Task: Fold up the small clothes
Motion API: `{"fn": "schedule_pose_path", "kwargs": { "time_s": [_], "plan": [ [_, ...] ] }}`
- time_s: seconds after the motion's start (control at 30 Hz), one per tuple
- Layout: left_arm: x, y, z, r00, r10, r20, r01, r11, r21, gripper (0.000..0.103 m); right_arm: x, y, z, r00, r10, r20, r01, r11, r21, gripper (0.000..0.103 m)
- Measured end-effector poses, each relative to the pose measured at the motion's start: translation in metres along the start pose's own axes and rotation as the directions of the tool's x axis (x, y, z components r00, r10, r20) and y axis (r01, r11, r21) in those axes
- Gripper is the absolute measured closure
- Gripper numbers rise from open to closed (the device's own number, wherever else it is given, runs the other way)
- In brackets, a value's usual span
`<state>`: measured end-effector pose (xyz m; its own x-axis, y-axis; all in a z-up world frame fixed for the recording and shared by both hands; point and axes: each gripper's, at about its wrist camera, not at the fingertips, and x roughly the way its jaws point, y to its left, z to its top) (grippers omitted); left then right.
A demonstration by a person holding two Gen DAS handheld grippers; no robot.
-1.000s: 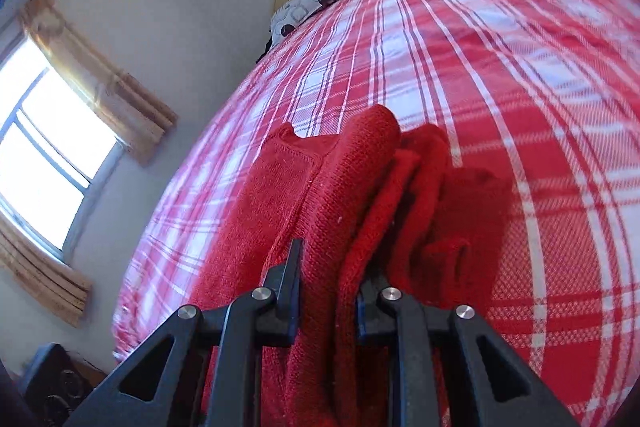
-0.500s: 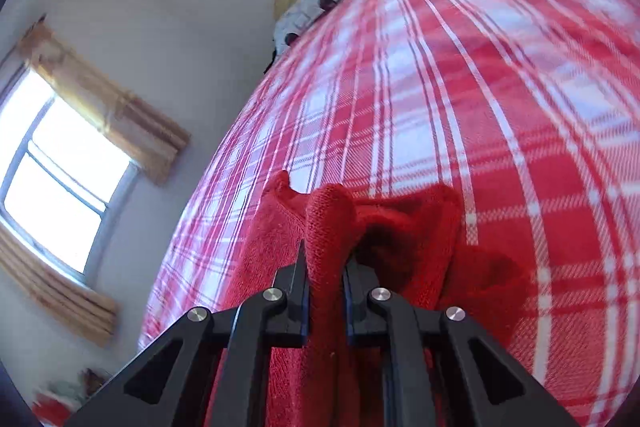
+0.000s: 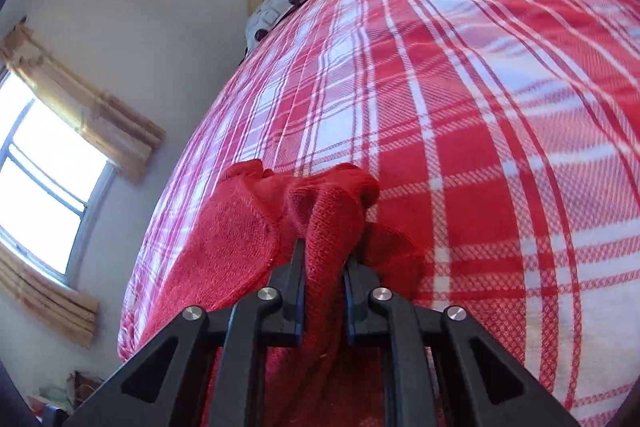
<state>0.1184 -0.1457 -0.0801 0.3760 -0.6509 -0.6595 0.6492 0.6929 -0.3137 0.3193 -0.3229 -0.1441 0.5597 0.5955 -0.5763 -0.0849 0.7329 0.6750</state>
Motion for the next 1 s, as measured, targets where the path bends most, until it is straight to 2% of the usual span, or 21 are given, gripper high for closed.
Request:
{"fn": "schedule_pose_path", "kwargs": {
  "time_s": [0.07,0.1,0.13,0.2,0.23,0.27,0.33,0.4,0.47,0.53,0.63,0.7,0.77,0.87,1.0],
  "plan": [
    [-0.013,0.003,0.001,1.000,-0.005,0.003,0.005,1.000,-0.003,0.088,-0.010,-0.007,0.000,1.000,0.019,0.014,-0.019,0.999,0.046,0.081],
    [-0.016,0.005,0.003,1.000,-0.011,-0.001,0.011,1.000,-0.003,0.088,-0.019,-0.008,-0.001,1.000,0.007,0.028,-0.008,0.998,0.056,0.079],
    [-0.025,0.008,0.003,1.000,-0.026,-0.007,0.026,1.000,-0.007,0.083,-0.028,-0.007,-0.003,0.999,-0.022,0.044,0.019,0.998,0.052,0.079],
    [-0.045,0.015,0.001,0.999,-0.046,0.000,0.046,0.999,-0.014,0.065,-0.056,0.006,-0.011,0.988,-0.113,0.106,0.115,0.993,-0.008,0.079],
    [-0.051,0.018,0.000,0.999,-0.043,0.007,0.043,0.999,-0.017,0.048,-0.070,0.018,-0.018,0.980,-0.140,0.140,0.148,0.988,-0.052,0.079],
    [-0.062,0.021,-0.002,0.999,-0.038,0.025,0.039,0.999,-0.021,0.037,-0.083,0.031,-0.027,0.980,-0.127,0.155,0.143,0.985,-0.100,0.079],
    [-0.083,0.030,-0.002,0.997,-0.036,0.072,0.039,0.998,-0.040,0.033,-0.093,0.053,-0.044,0.989,-0.066,0.132,0.088,0.982,-0.168,0.079],
    [-0.103,0.040,0.001,0.992,-0.044,0.114,0.052,0.997,-0.065,0.029,-0.101,0.072,-0.069,0.993,-0.052,0.105,0.074,0.973,-0.220,0.079],
    [-0.114,0.049,0.005,0.987,0.017,0.159,-0.003,0.996,-0.086,0.021,-0.104,0.075,-0.090,0.994,-0.043,0.095,0.063,0.975,-0.214,0.077],
    [-0.114,0.066,0.014,0.978,0.129,0.165,-0.108,0.985,-0.131,0.020,-0.105,0.074,-0.104,0.994,-0.044,0.103,0.062,0.982,-0.181,0.073],
    [-0.095,0.085,0.026,0.972,0.203,0.119,-0.181,0.968,-0.175,0.020,-0.101,0.085,-0.117,0.993,0.000,0.114,0.022,0.981,-0.195,0.073],
    [-0.077,0.090,0.028,0.960,0.267,0.083,-0.250,0.952,-0.176,0.020,-0.091,0.096,-0.124,0.995,0.007,0.096,0.015,0.974,-0.227,0.073],
    [-0.057,0.095,0.024,0.940,0.340,0.035,-0.329,0.928,-0.173,0.020,-0.076,0.108,-0.129,0.997,-0.030,0.078,0.052,0.955,-0.293,0.073],
    [-0.042,0.103,0.008,0.934,0.357,-0.016,-0.355,0.919,-0.174,0.020,-0.056,0.114,-0.143,0.993,-0.113,0.034,0.117,0.918,-0.379,0.073],
    [-0.047,0.097,-0.006,0.923,0.385,-0.004,-0.381,0.912,-0.154,0.015,-0.048,0.100,-0.157,0.986,-0.165,-0.028,0.139,0.900,-0.412,0.074]
  ]
}}
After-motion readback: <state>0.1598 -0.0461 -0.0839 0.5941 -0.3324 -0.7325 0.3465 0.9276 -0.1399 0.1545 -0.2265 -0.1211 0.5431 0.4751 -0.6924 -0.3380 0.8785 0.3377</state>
